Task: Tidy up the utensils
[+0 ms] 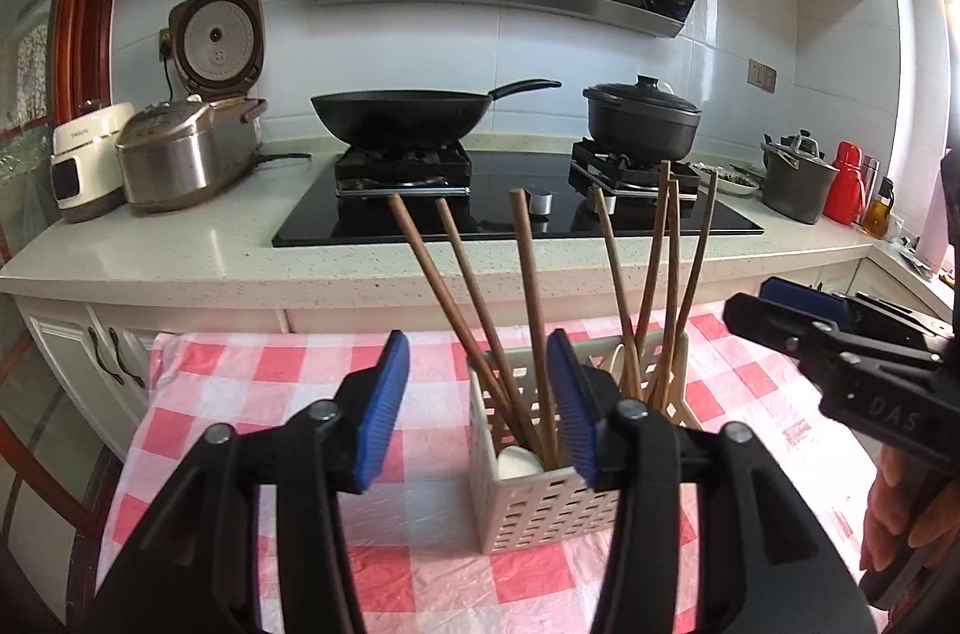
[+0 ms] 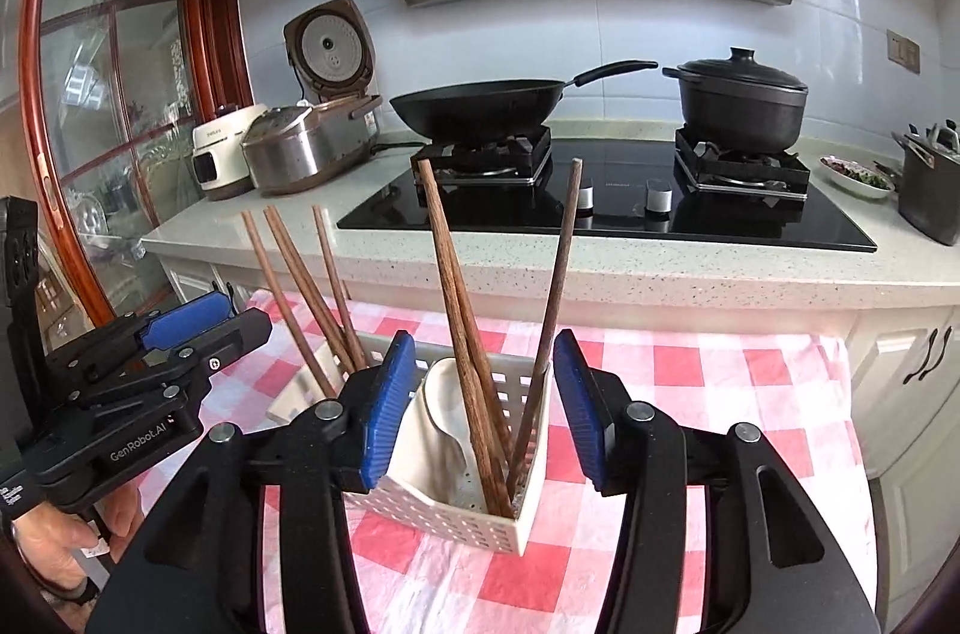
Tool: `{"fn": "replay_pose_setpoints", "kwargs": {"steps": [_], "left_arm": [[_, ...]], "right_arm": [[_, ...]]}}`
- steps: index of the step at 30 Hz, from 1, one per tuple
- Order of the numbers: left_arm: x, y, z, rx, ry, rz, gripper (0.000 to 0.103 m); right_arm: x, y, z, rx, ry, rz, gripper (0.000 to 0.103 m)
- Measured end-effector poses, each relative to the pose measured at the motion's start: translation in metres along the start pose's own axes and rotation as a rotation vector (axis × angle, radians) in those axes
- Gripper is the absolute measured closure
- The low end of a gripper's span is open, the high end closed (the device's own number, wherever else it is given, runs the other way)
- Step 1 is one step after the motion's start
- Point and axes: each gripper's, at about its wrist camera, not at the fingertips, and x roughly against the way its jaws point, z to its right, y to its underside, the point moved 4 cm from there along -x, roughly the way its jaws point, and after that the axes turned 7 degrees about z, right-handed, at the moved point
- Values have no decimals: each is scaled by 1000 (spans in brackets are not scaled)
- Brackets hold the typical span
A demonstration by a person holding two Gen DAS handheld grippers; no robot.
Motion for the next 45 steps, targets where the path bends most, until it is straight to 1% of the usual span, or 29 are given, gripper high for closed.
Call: {"fn": "replay_pose_setpoints", "kwargs": {"steps": [1, 3, 4, 5, 6, 7, 8, 9, 10, 11, 13, 15, 18, 22, 25, 28, 31, 34, 39, 42, 45], "left_arm": [[3, -1, 0, -5, -6, 5, 49], [11, -3, -1, -16, -22, 25, 35], [17, -5, -1, -22, -33, 39, 33], [24, -8, -2, -31, -41, 51, 27], [31, -11, -1, -42, -51, 65, 19], [38, -14, -1, -52, -61, 81, 14], [46, -17, -2, -61, -75, 102, 6], [59, -21, -2, -68, -97, 136, 5], [67, -24, -3, -72, -109, 155, 5], [77, -26, -4, -72, -115, 168, 5], [94, -29, -6, -59, -118, 184, 5], [112, -33, -8, -42, -121, 204, 5], [144, -37, -10, -39, -128, 239, 5], [183, -37, -8, -41, -141, 276, 5], [206, -29, -2, -37, -149, 275, 5], [220, -14, 5, -63, -150, 248, 5], [229, -3, 9, -83, -161, 236, 5], [236, 5, 8, -56, -171, 236, 5], [229, 14, 9, -48, -171, 208, 5], [218, 21, 11, -38, -146, 174, 5], [208, 28, 11, -36, -148, 153, 5]], "right_arm": [[4, -1, 0, -4, 2, 6, 56], [12, -3, -2, -13, 4, 16, 56], [17, -5, -3, -17, 7, 24, 56], [23, -7, -4, -20, 8, 33, 55], [31, -10, -5, -23, 12, 49, 51], [41, -13, -7, -26, 19, 69, 44], [49, -15, -9, -30, 27, 89, 40], [58, -17, -10, -33, 32, 111, 33], [71, -19, -12, -37, 34, 140, 30], [81, -19, -15, -40, 34, 161, 28], [98, -20, -17, -46, 36, 190, 21], [117, -19, -22, -46, 36, 221, 18], [145, -18, -30, -37, 30, 260, 18], [173, -14, -37, -40, 35, 279, 18], [186, -6, -47, -19, 34, 273, 18], [195, 3, -59, 27, 29, 256, 18], [204, 10, -72, 92, 37, 258, 18], [212, 14, -76, 118, 39, 272, 18], [212, 19, -70, 88, 45, 263, 18], [202, 28, -64, 62, 57, 226, 18], [190, 39, -60, 37, 64, 193, 18]]}}
